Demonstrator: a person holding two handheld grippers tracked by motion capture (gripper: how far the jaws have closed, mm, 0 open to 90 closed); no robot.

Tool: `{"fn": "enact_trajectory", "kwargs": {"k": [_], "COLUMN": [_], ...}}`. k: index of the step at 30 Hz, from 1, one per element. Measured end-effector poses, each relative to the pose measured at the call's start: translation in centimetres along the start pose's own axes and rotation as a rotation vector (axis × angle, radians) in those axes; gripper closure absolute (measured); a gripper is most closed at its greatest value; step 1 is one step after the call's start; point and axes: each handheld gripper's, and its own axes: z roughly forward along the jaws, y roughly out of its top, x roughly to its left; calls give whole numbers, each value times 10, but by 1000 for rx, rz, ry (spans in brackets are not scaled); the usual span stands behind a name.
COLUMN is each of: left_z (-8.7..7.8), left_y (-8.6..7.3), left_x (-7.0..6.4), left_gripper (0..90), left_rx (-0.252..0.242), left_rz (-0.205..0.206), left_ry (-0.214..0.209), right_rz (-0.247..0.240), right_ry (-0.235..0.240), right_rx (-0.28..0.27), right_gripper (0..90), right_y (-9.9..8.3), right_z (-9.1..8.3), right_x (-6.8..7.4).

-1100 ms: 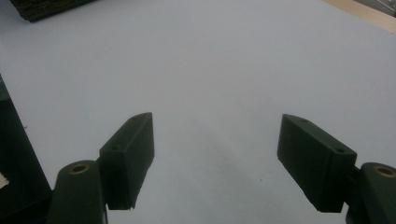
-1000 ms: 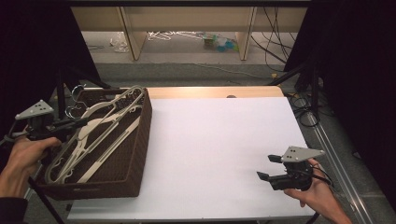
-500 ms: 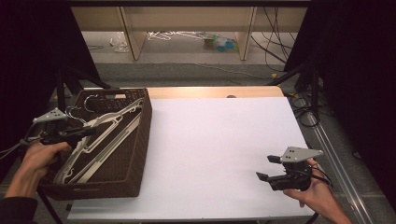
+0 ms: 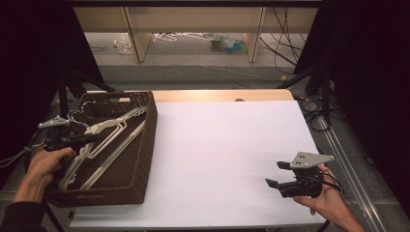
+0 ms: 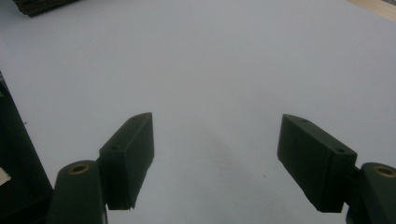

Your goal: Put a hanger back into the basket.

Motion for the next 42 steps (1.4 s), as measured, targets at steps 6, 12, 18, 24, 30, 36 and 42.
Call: {"fn": "enact_trajectory", "kwargs": {"k": [6,12,18,24,30,36,42], "left_z": [-3,-13,-22,-26,-27,-21,-16], "left_y": [0,0,5,10,10,5,-4], "left_x": [0,-2,-31,-67,-106,-138,-174], "left_gripper": [779,632,491,392,303,240,199], "left_rx": [37,0,-79,-136,-198,-216,-272], "left_rz": [44,40,64,102,128,143,169], "left_ry": [103,176,128,69,16,-53,-118], "right_rz": [7,12,21,43,77,128,166], "right_ry": [4,-1,-7,-14,-20,-50,-58], "right_rx": [4,-3,-11,-34,-77,-103,-153], "right_gripper": [284,278,267,259,245,216,186], "right_y": [0,0,0,-1,-2,-3,-2], "right_z": [1,2,5,5,5,4,2], "right_x": [1,0,0,-1,-4,-5,-5]}}
